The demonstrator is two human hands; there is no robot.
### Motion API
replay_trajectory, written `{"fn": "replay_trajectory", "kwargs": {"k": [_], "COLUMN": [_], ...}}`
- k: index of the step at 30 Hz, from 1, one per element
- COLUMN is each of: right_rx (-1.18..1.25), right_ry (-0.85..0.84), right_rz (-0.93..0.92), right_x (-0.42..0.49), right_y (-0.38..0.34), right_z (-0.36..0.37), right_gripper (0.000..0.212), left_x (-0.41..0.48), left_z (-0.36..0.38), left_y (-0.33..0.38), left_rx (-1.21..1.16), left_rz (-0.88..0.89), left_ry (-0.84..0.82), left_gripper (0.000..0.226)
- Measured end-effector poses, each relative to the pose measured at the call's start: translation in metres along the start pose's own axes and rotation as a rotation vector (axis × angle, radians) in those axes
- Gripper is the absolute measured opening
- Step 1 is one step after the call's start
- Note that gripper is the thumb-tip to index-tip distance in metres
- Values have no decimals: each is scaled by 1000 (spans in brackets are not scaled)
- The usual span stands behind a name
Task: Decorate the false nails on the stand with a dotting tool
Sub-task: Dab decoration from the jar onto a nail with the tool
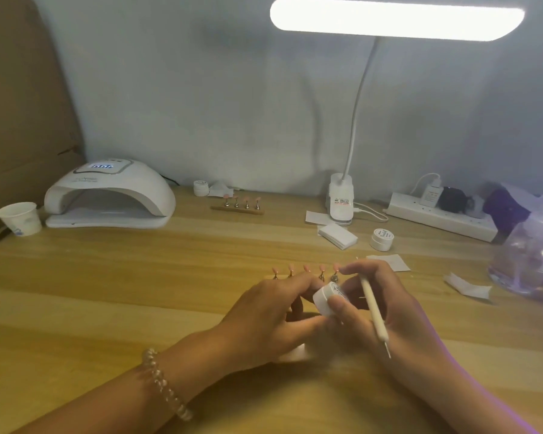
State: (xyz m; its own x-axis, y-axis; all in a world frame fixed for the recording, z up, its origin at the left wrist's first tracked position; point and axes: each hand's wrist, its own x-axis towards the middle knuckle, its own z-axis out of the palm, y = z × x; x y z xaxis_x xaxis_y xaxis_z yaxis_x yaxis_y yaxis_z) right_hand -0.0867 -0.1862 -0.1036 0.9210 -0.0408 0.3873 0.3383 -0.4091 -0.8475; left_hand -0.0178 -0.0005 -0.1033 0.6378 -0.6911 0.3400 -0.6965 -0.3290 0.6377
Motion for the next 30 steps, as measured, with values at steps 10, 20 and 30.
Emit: {"fn": "replay_trajectory", "kwargs": {"k": [10,20,30], "right_rx": [-22,-140,-221], "right_ry": [-81,-41,130], "right_rz": [-44,-124,-189], "right_x": [-5,-5,2], "right_y": [-5,-3,-2], "right_z": [-1,0,-13], "right_gripper": [38,33,34], "left_x": [-3,-4,-3], "left_z": [-3,-4,2], "left_y": [6,4,2], "left_rx": [-21,-222,-84], "left_rz": [9,-82,-88], "left_ry": [-29,-38,16], "left_gripper": [30,19,32]}}
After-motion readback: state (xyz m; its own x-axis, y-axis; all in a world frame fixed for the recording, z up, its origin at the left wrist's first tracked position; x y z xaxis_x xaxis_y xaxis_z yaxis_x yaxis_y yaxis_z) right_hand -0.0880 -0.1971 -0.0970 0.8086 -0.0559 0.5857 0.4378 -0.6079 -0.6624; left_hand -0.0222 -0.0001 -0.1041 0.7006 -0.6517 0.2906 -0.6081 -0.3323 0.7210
